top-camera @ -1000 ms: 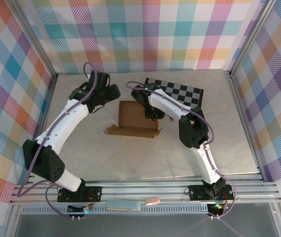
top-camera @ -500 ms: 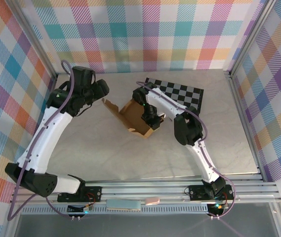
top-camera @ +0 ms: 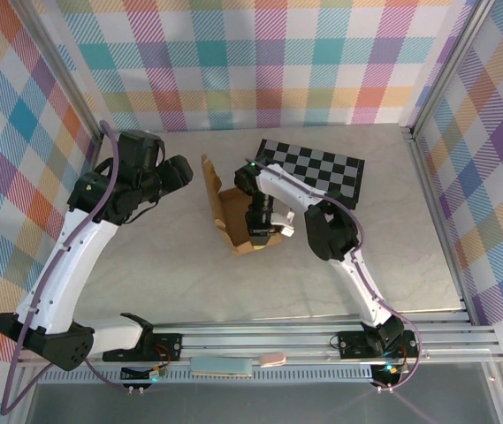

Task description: Fold the paper box

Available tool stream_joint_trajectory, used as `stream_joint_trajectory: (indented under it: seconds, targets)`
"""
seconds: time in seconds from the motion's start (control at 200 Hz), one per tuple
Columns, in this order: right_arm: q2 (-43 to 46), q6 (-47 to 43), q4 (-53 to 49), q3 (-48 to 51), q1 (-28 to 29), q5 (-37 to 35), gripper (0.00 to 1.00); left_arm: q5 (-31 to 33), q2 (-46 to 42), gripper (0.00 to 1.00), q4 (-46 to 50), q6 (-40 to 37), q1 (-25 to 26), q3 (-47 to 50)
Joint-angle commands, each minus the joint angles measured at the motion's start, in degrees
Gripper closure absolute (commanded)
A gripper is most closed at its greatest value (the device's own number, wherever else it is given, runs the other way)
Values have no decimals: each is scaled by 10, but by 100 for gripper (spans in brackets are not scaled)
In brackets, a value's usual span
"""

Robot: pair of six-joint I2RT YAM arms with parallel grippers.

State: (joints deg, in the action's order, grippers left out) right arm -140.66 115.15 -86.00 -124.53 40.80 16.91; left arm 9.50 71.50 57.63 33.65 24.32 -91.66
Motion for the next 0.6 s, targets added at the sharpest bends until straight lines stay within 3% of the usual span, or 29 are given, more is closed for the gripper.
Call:
stream_joint_trajectory:
  seconds: [0.0,0.125,0.3,0.48,0.595]
  targets:
    - [-23,121,38,4,12,55,100,0,-13,33,30,-8,6,-1]
    - [-35,185,98,4,22,76,98,-3,-15,33,37,-10,6,10]
    - [-46,223,126,-21,24,71,74,-6,-22,34,36,-14,9,31]
    - [-5,197,153,-9,16,31,40,-10,-25,33,35,-22,9,46]
    - [15,156,147,-25,10,8,31,-27,-2,32,43,-27,9,27]
